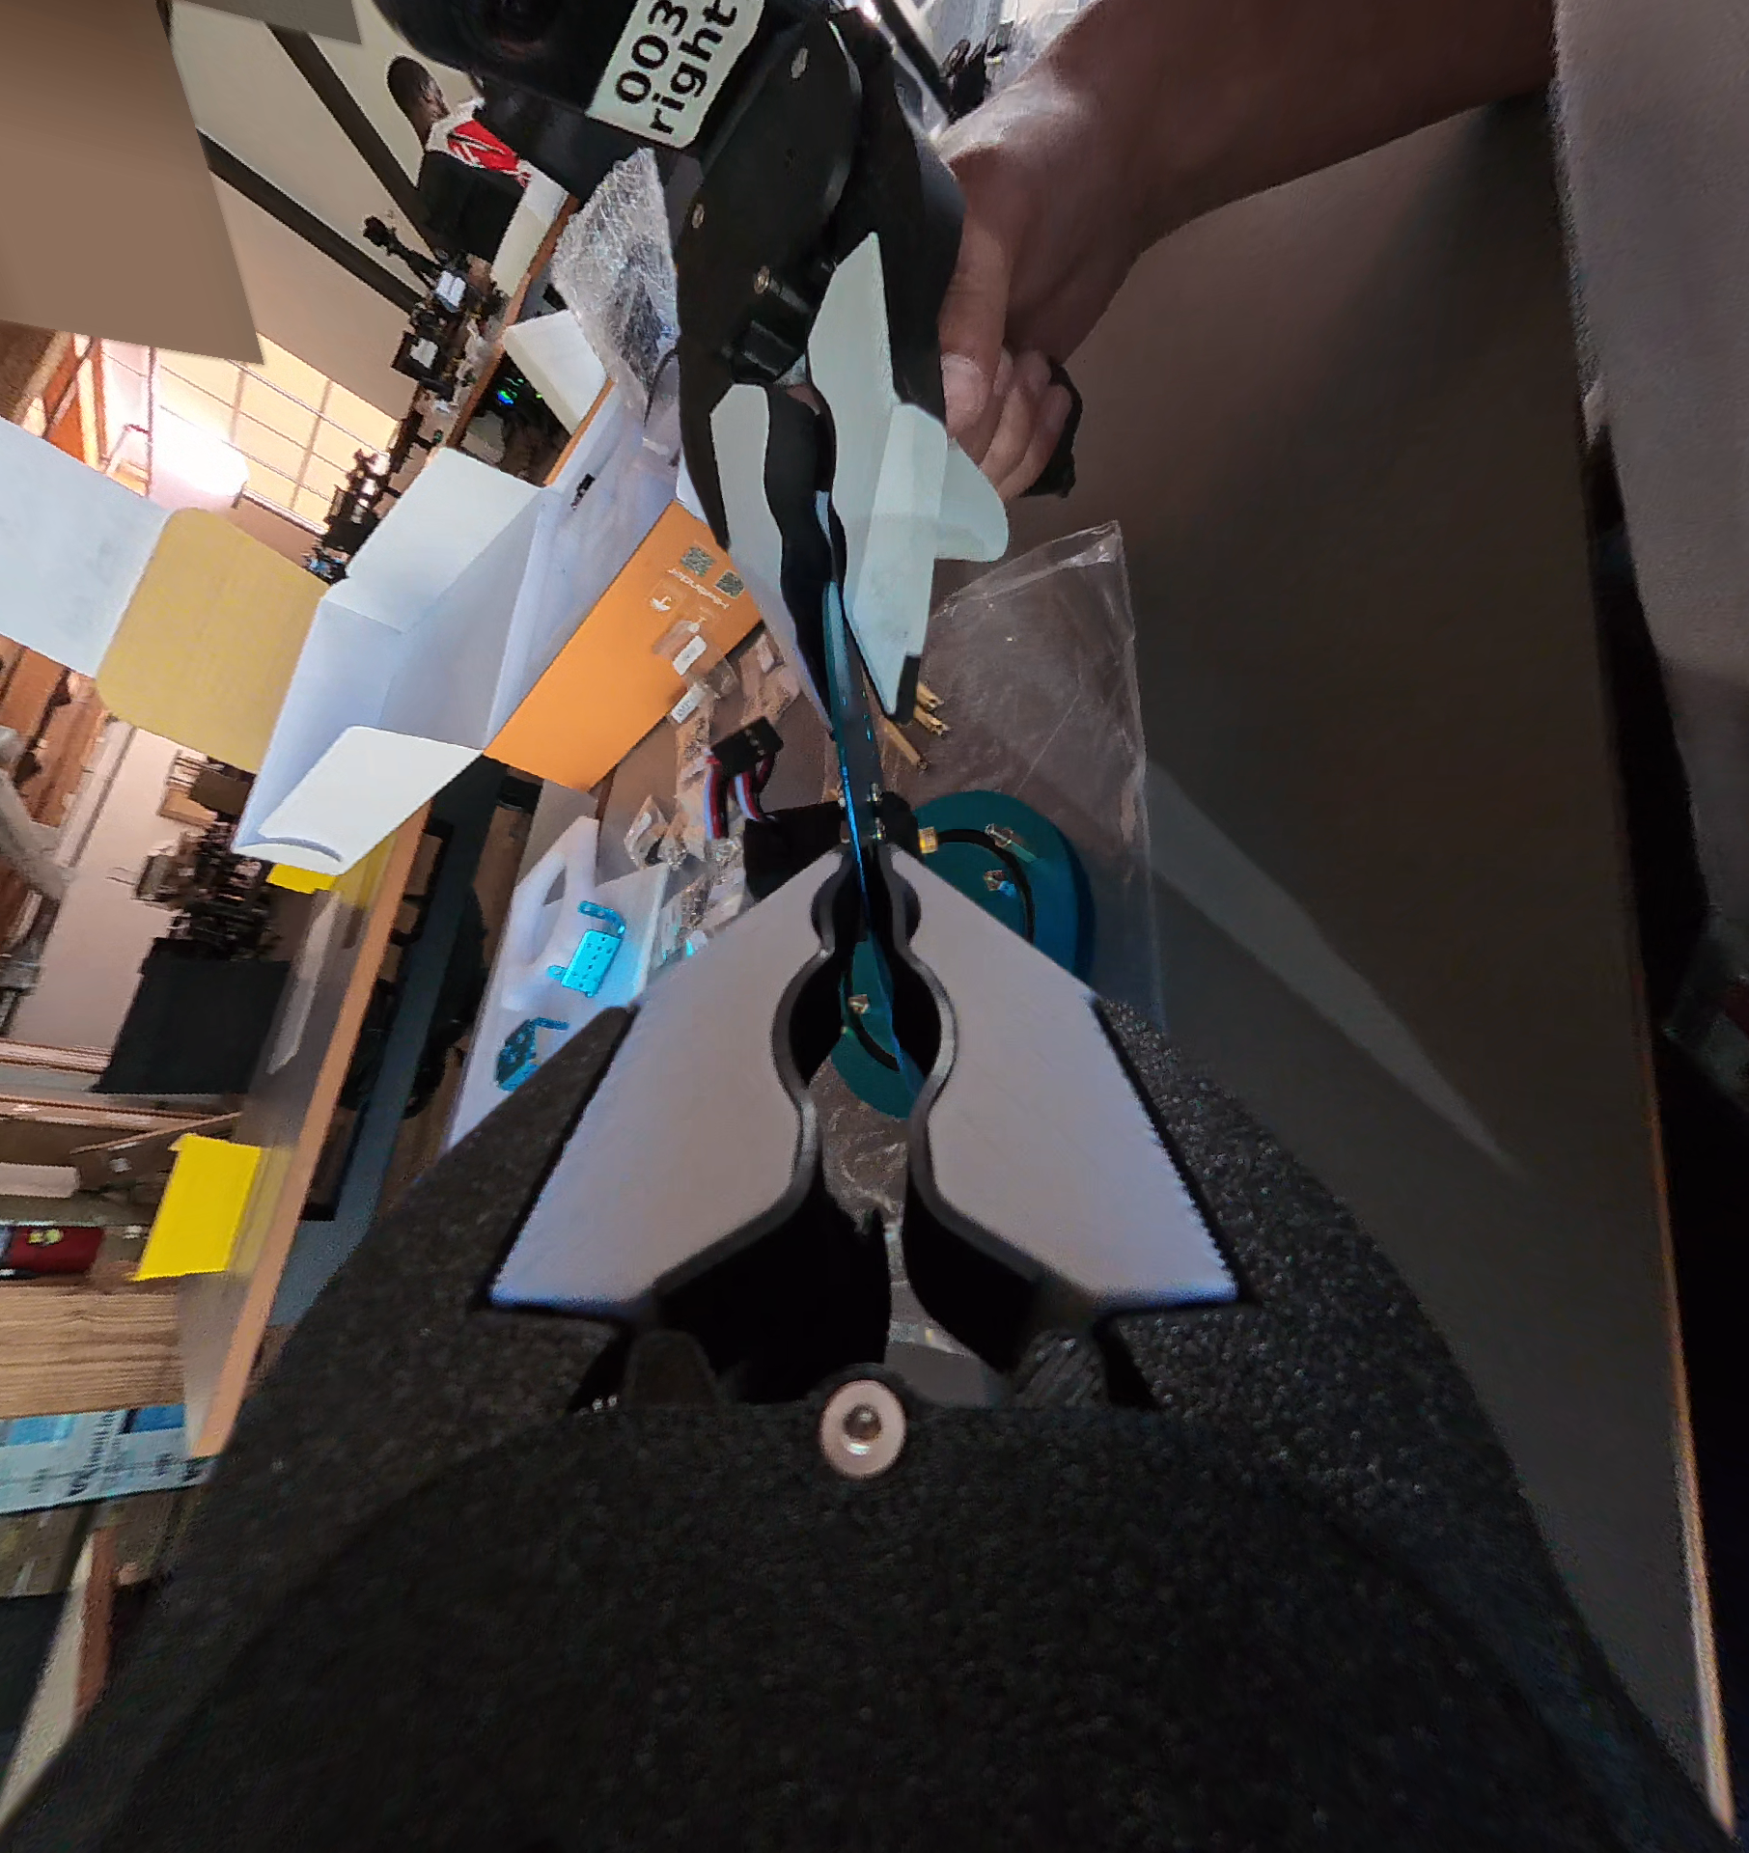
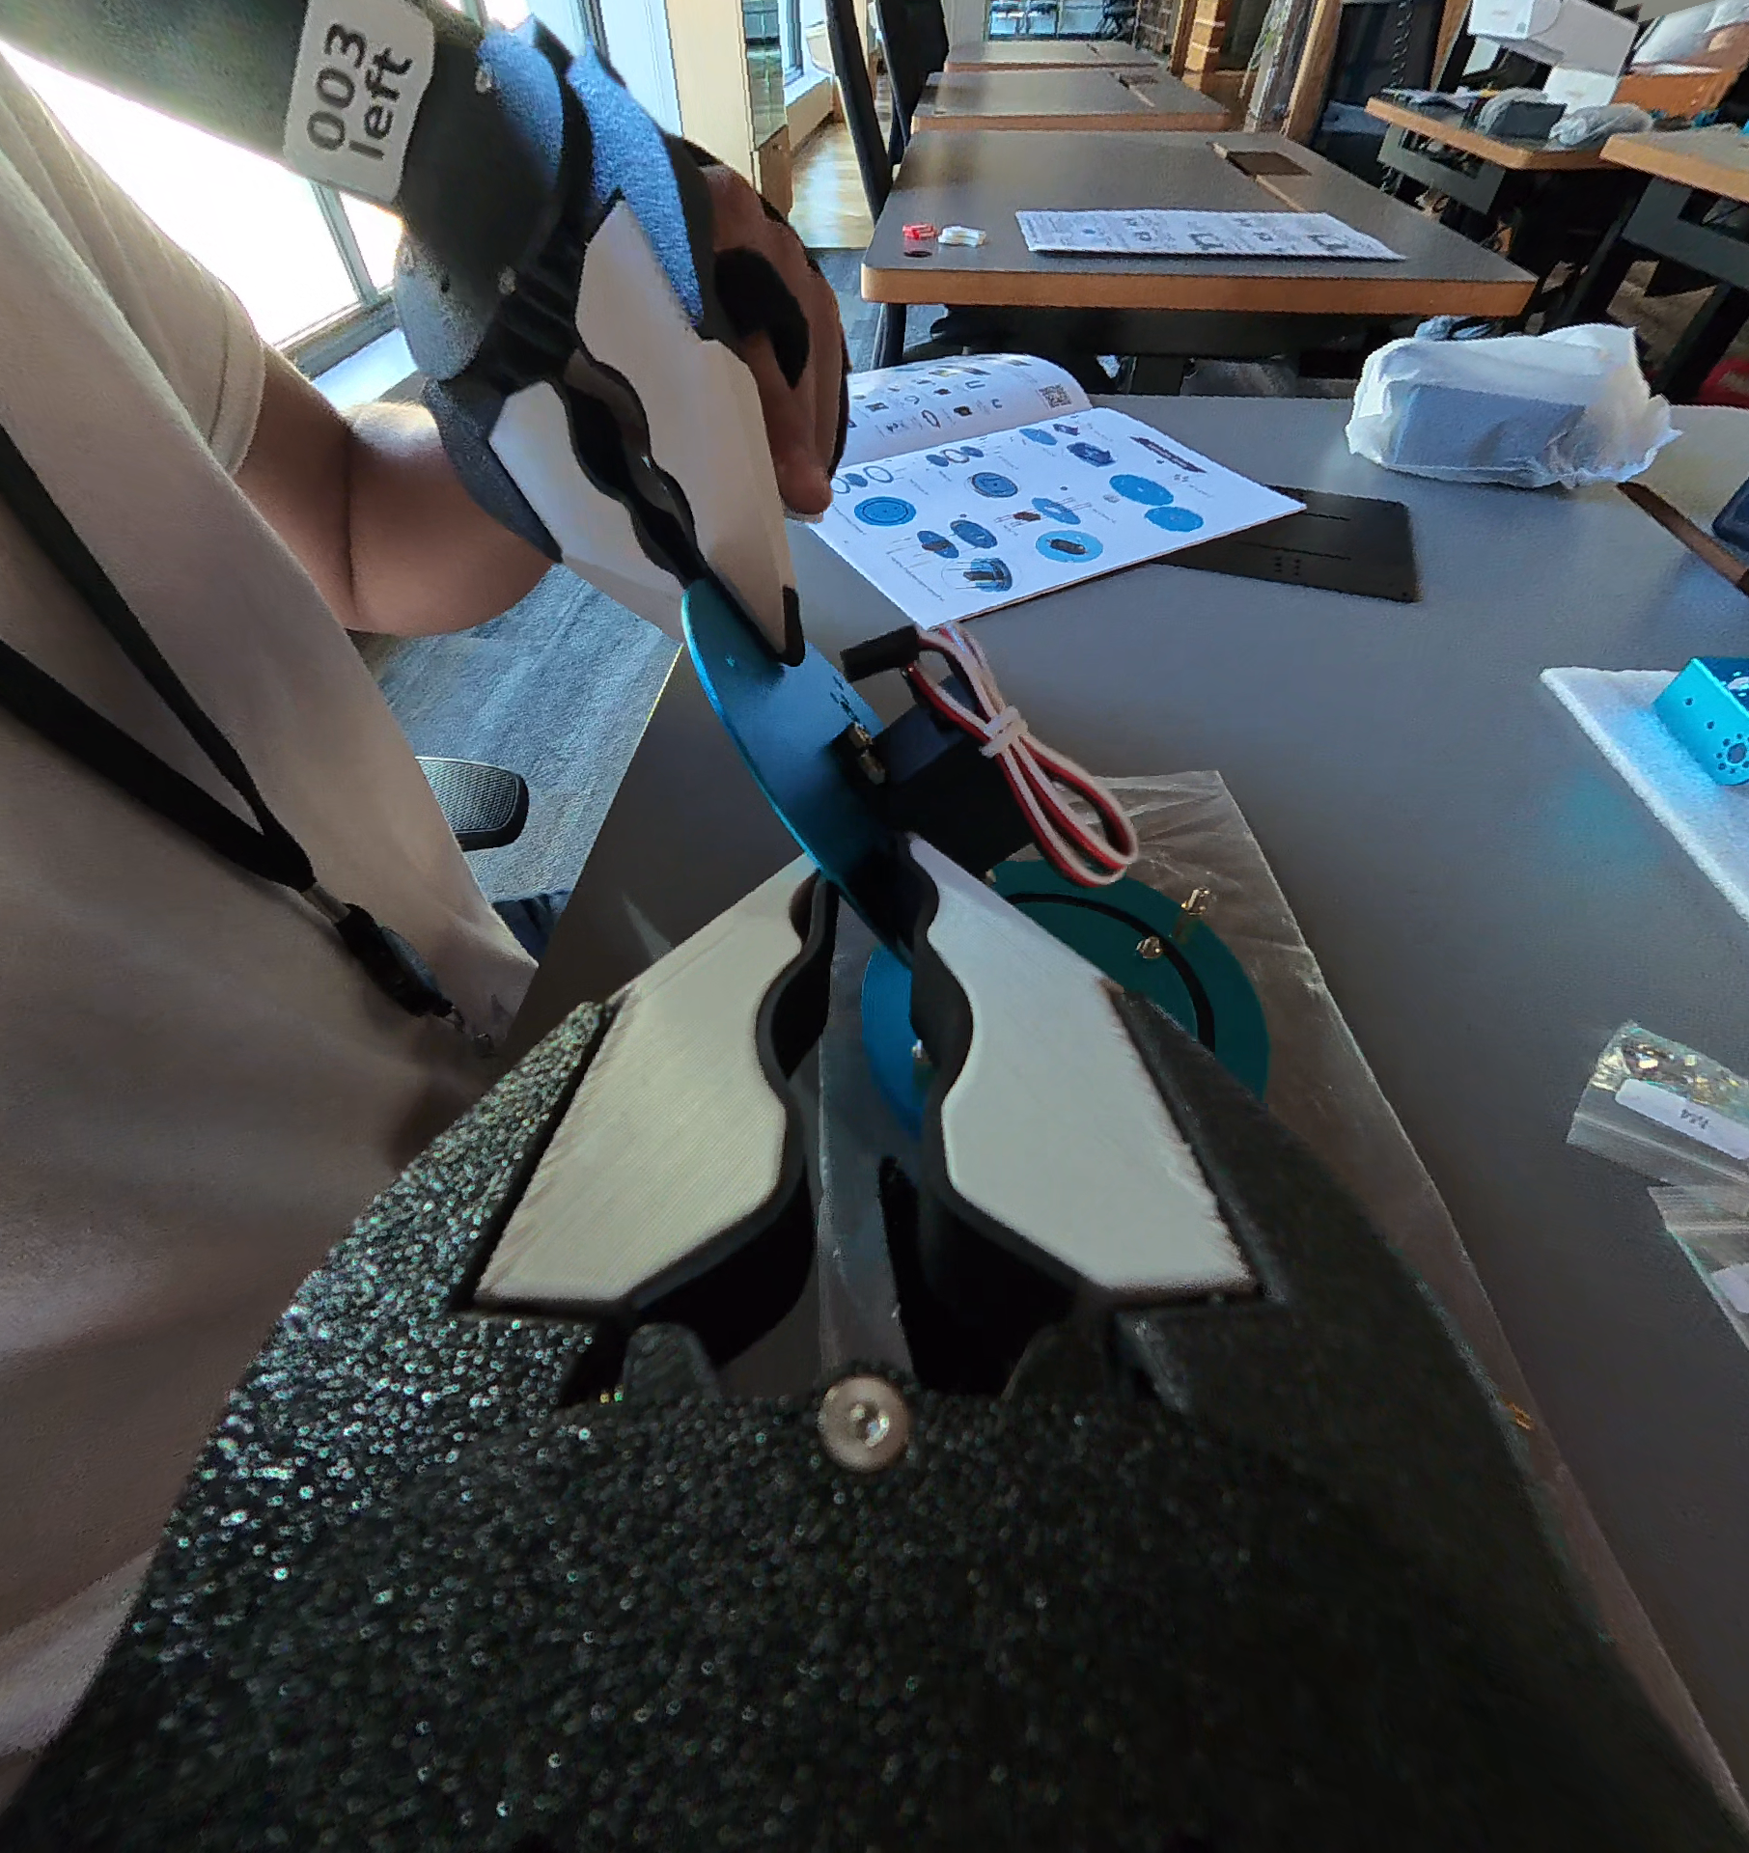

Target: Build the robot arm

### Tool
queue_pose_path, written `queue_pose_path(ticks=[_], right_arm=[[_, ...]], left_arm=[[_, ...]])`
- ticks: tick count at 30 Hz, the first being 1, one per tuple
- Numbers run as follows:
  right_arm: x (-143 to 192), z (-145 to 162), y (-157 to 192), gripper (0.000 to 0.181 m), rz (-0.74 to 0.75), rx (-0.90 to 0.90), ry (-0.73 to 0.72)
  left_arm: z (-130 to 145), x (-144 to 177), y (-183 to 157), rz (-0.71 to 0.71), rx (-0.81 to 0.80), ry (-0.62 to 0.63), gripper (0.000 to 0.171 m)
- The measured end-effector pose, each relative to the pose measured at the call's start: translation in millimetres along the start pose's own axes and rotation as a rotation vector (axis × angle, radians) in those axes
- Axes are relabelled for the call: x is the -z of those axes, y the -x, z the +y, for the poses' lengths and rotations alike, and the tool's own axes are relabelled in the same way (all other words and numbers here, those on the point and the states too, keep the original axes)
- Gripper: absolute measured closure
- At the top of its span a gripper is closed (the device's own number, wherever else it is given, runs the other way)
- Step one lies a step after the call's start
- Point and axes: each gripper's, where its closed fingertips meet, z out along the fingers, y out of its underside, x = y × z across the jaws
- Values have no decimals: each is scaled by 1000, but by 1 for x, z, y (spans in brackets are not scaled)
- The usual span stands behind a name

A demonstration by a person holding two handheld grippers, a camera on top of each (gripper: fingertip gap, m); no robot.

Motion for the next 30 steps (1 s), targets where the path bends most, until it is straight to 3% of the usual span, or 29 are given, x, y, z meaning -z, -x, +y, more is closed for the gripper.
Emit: queue_pose_path(ticks=[5, 8, 16, 18, 21, 25, 30], right_arm=[[2, -5, -3, 171, 6, -3, -24], [4, -6, -1, 170, -17, -15, -29], [11, -2, -12, 169, -109, -177, -13], [10, 2, -20, 181, -123, -224, 25], [10, 1, -35, 181, -169, -379, 64], [3, 16, -60, 181, -241, -734, 129], [-7, 34, -77, 180, -340, -958, 115]], left_arm=[[-1, 0, 5, -30, -18, -10, 171], [-1, 0, 8, -9, 84, -56, 171], [2, -4, 26, 185, 703, -342, 171], [6, -8, 33, 232, 840, -395, 171], [21, -18, 44, 326, 1076, -397, 171], [50, -37, 52, 455, 1443, -345, 171], [79, -52, 48, 535, 1680, -302, 171]])
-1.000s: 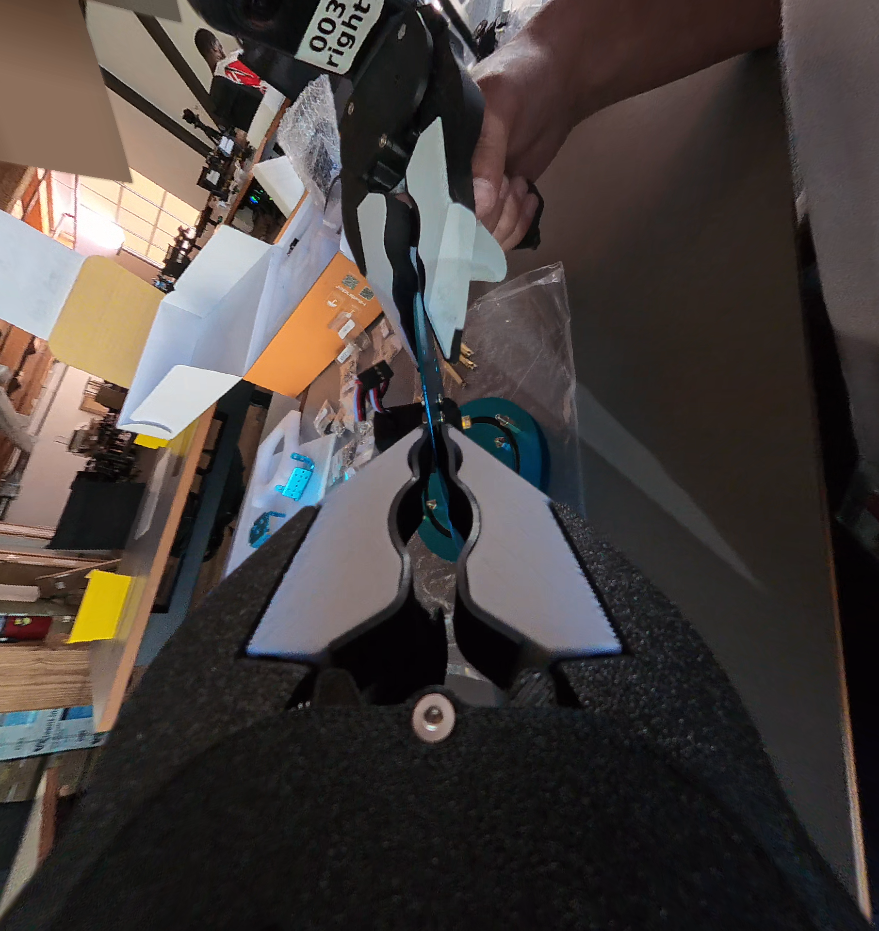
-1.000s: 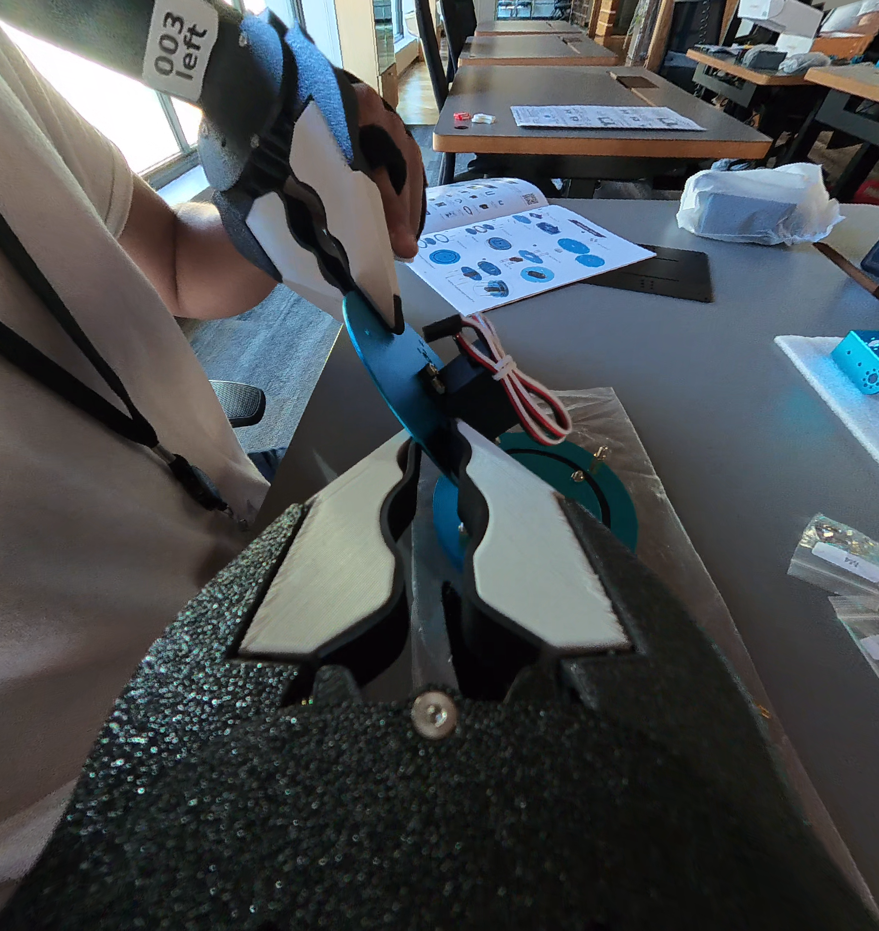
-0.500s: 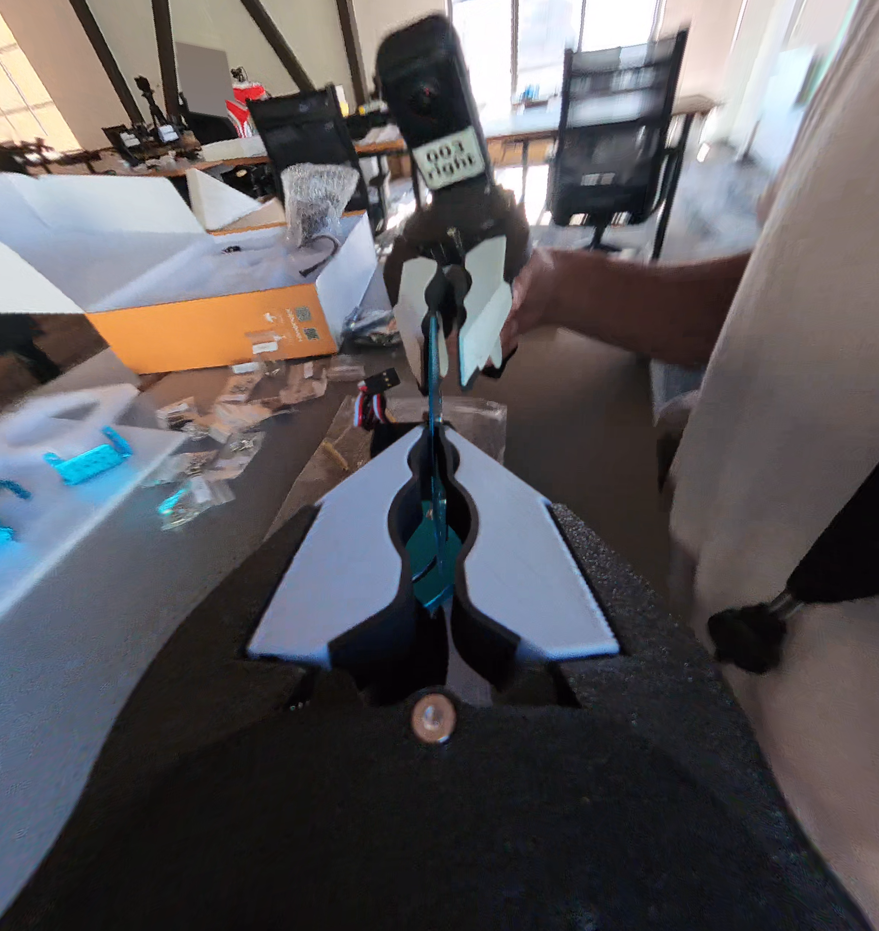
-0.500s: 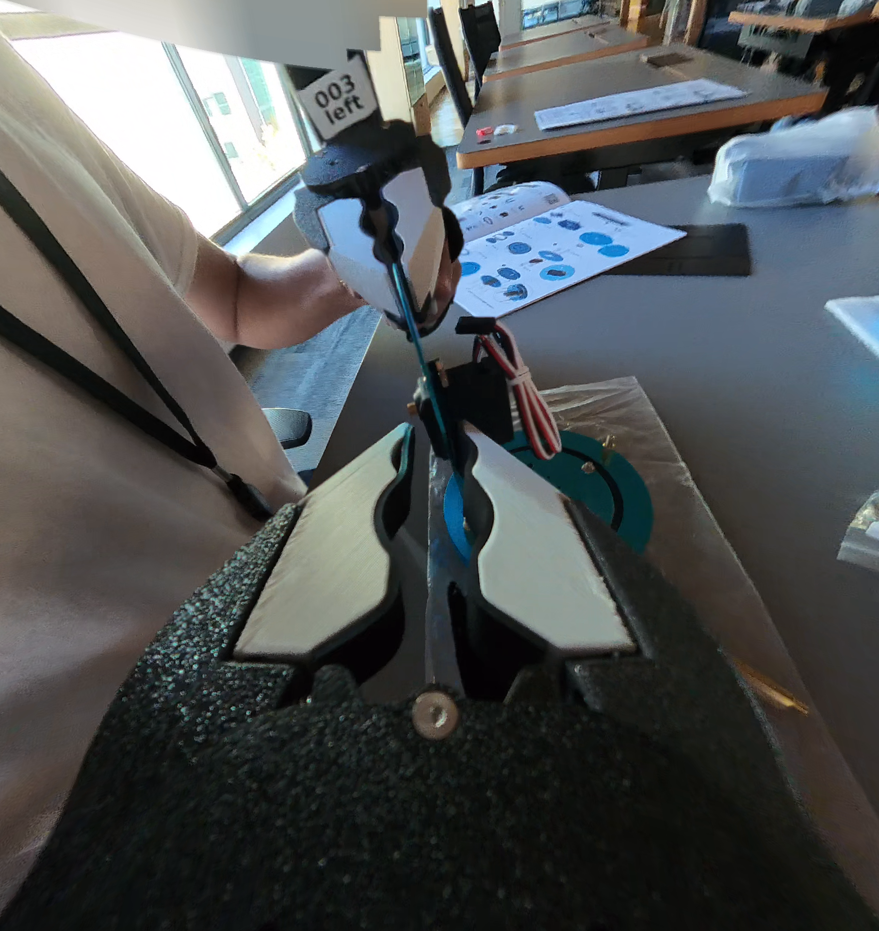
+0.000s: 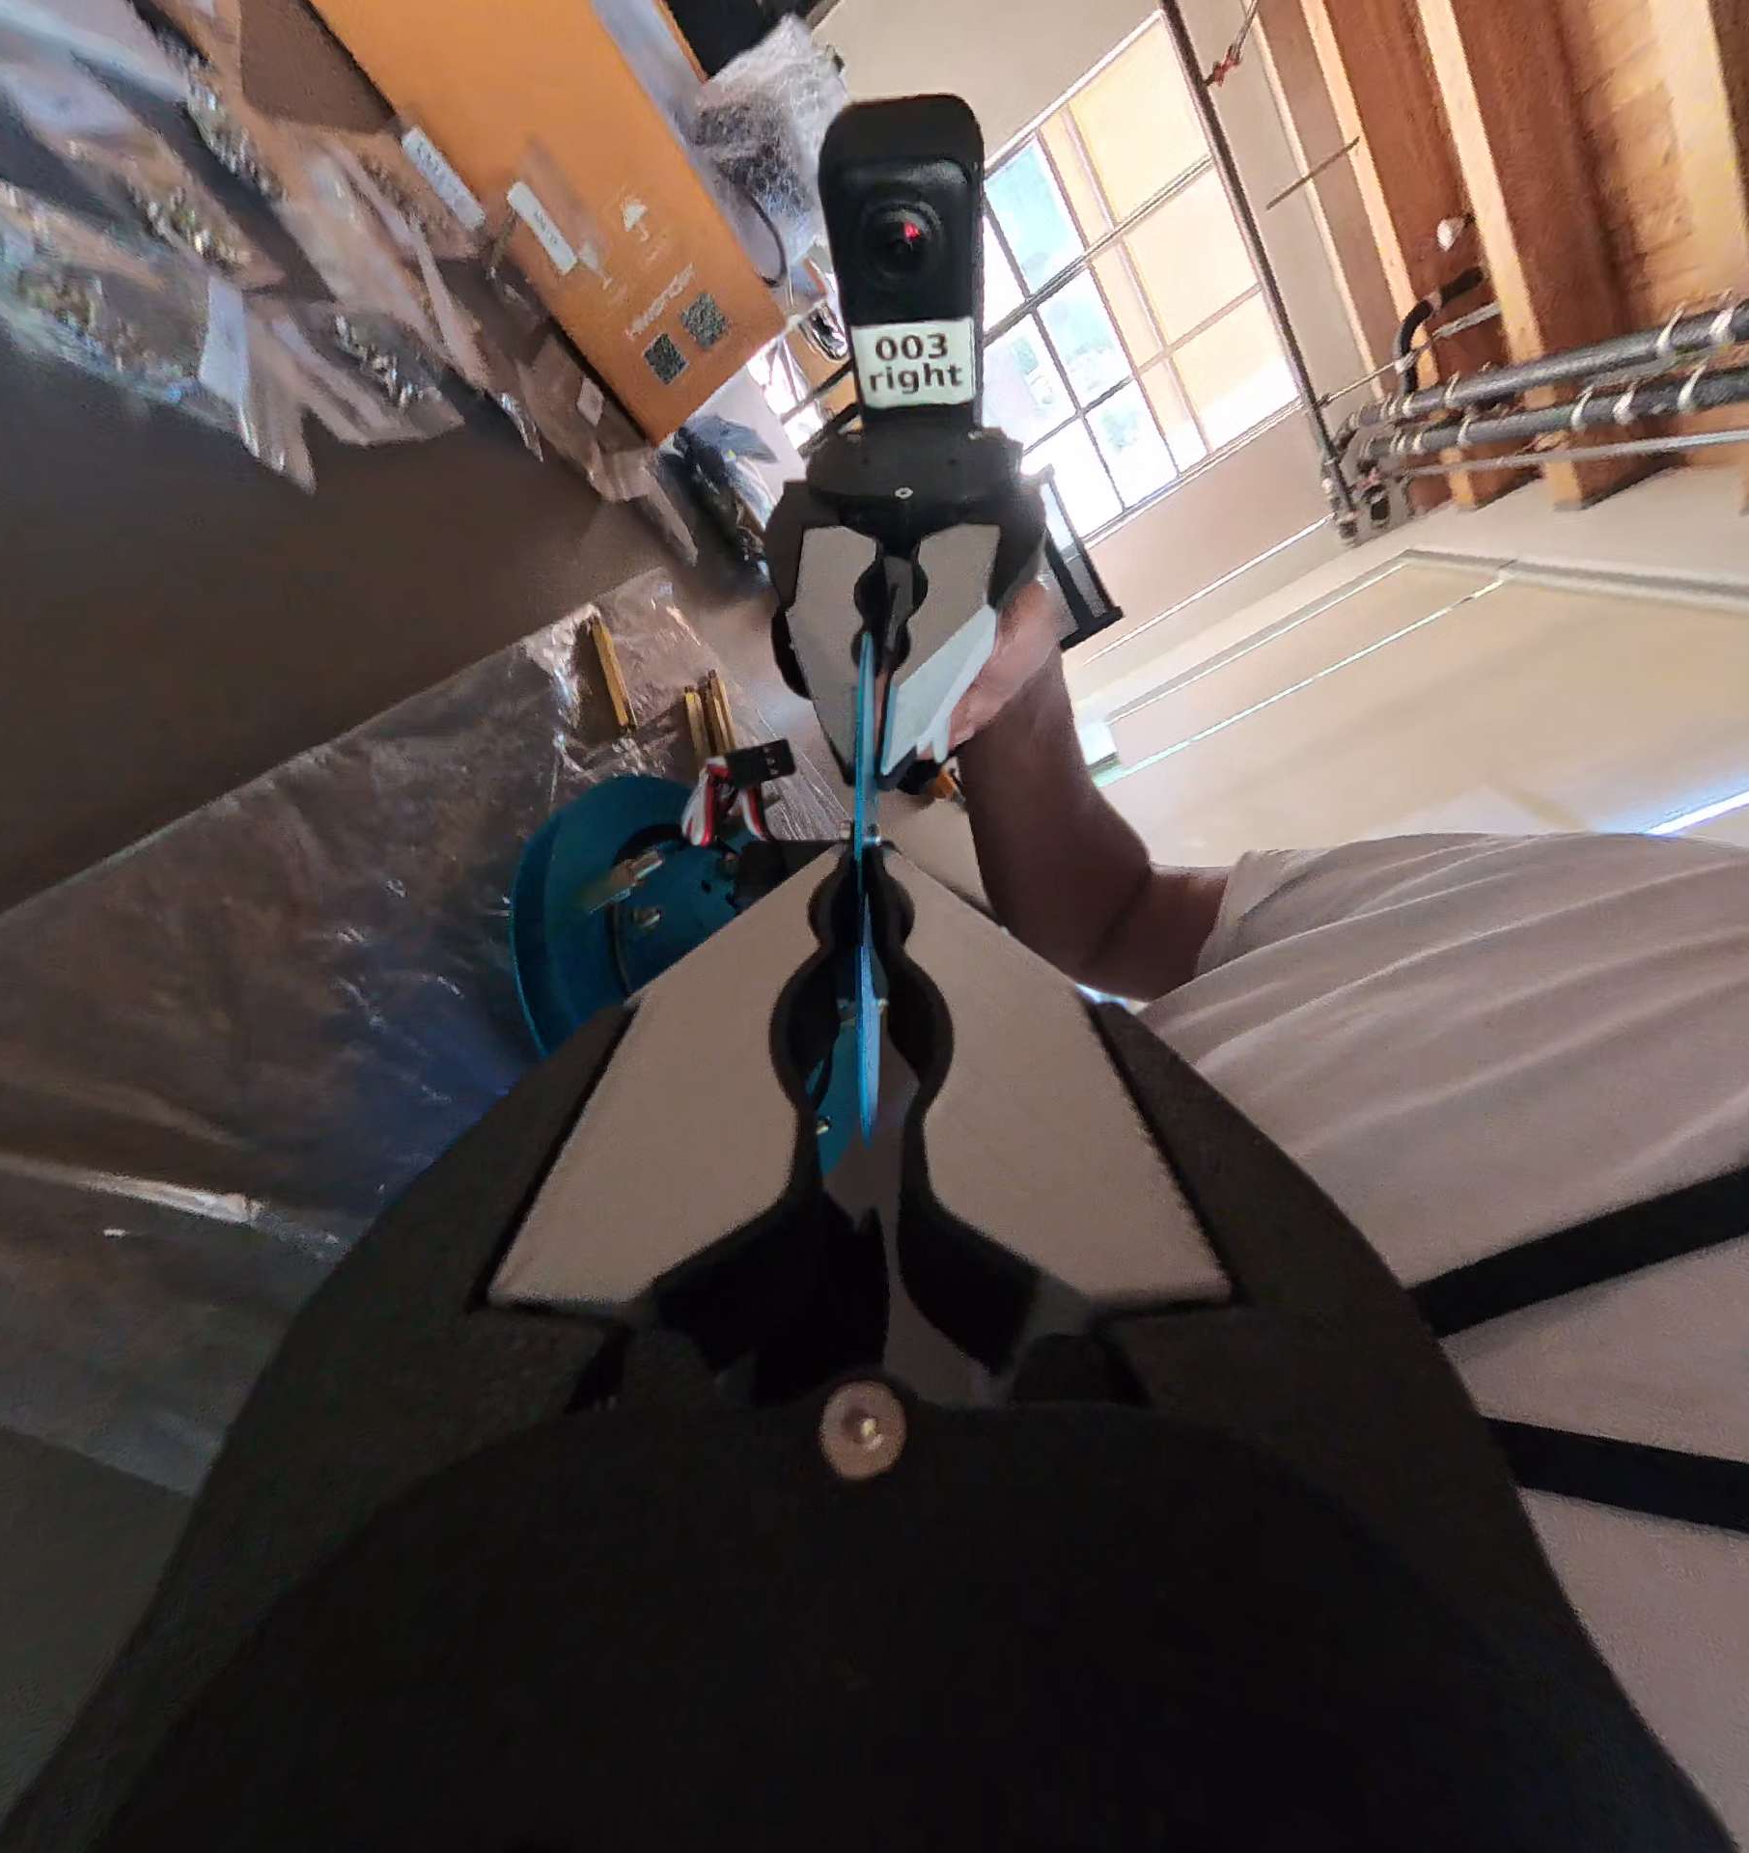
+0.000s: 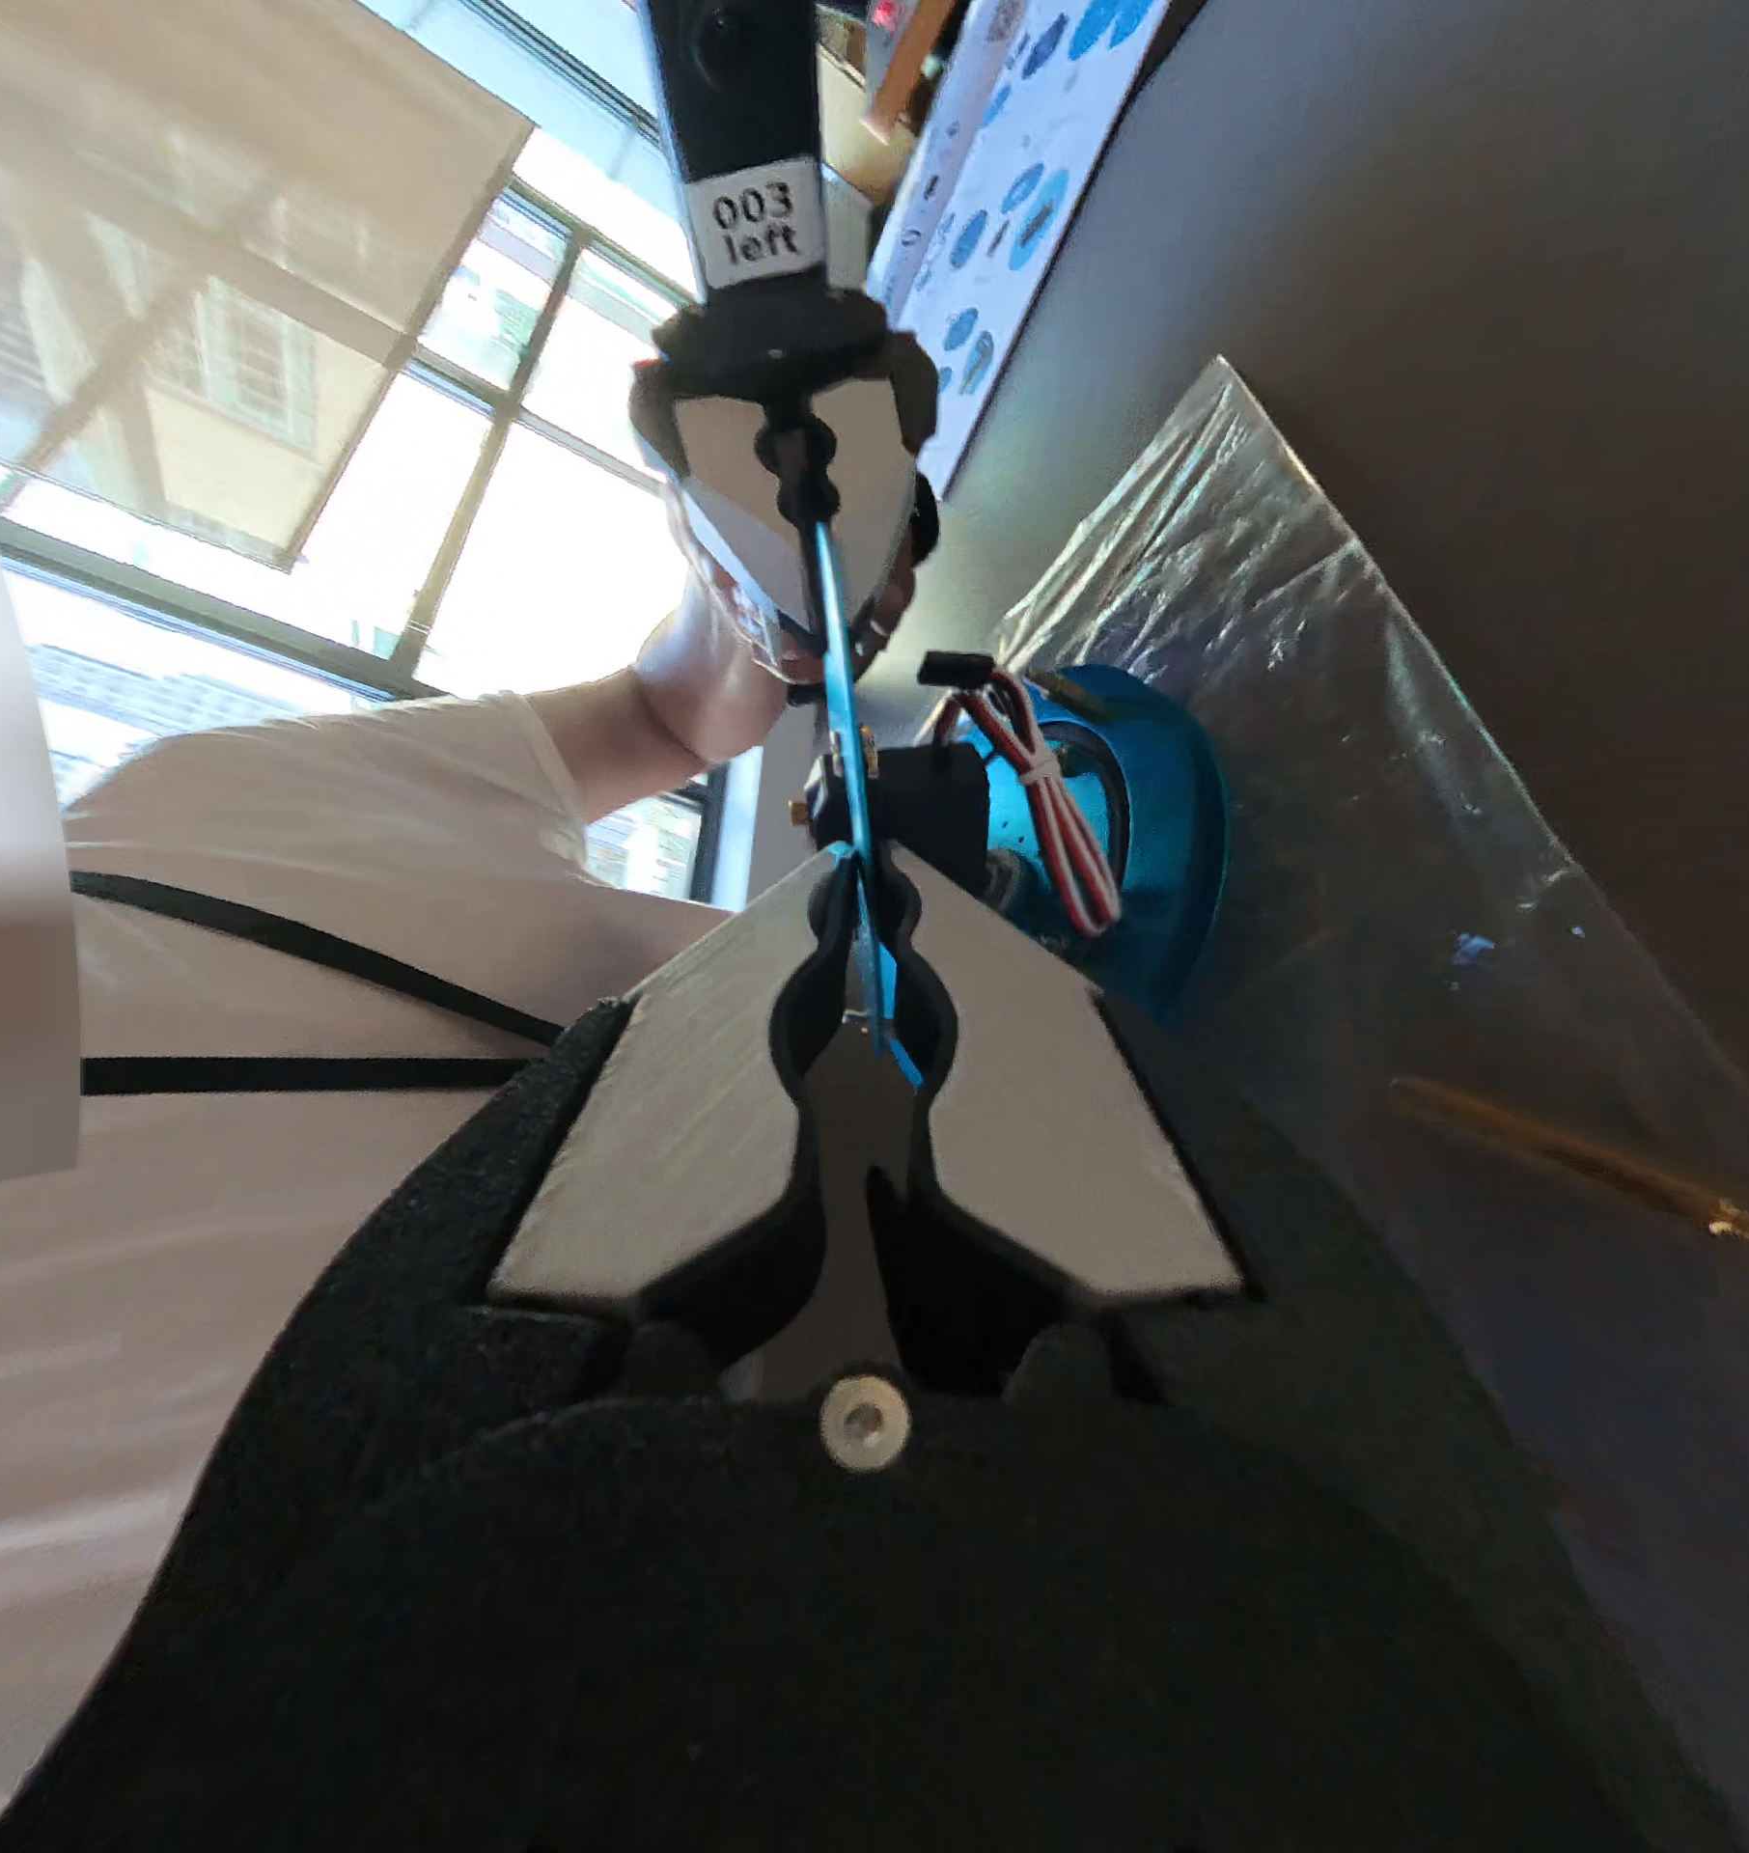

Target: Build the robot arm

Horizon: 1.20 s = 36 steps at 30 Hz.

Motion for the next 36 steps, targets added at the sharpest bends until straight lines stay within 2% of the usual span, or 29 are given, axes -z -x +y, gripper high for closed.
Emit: queue_pose_path(ticks=[5, 8, 12, 15, 17, 20, 23, 26, 28, 32, 36], right_arm=[[7, -15, -10, 180, -13, -7, -81], [10, -10, -13, 177, 9, 25, -68], [16, -9, -15, 166, 125, 174, -94], [17, 5, -22, 159, 240, 241, -24], [14, 15, -24, 159, 263, 234, 16], [12, 15, -21, 160, 236, 189, -17], [21, 9, -22, 154, 323, 278, -82], [22, 19, -16, 143, 419, 380, -69], [14, 34, -14, 145, 427, 355, -35], [5, 35, -13, 161, 353, 196, -150], [7, 30, 2, 179, 148, -29, -278]], left_arm=[[2, 2, 9, 22, 125, 14, 171], [2, 4, 12, 32, 151, 15, 171], [2, 5, 17, 43, 177, 3, 171], [2, 5, 27, 21, 217, 3, 168], [5, 5, 35, -1, 244, 7, 164], [6, 5, 38, 9, 294, 1, 164], [8, 7, 38, -2, 288, 0, 164], [10, 9, 29, 24, 276, 2, 167], [11, 9, 23, 39, 266, 3, 169], [10, 6, 19, 52, 272, -2, 171], [11, 7, 14, 85, 338, -14, 170]])
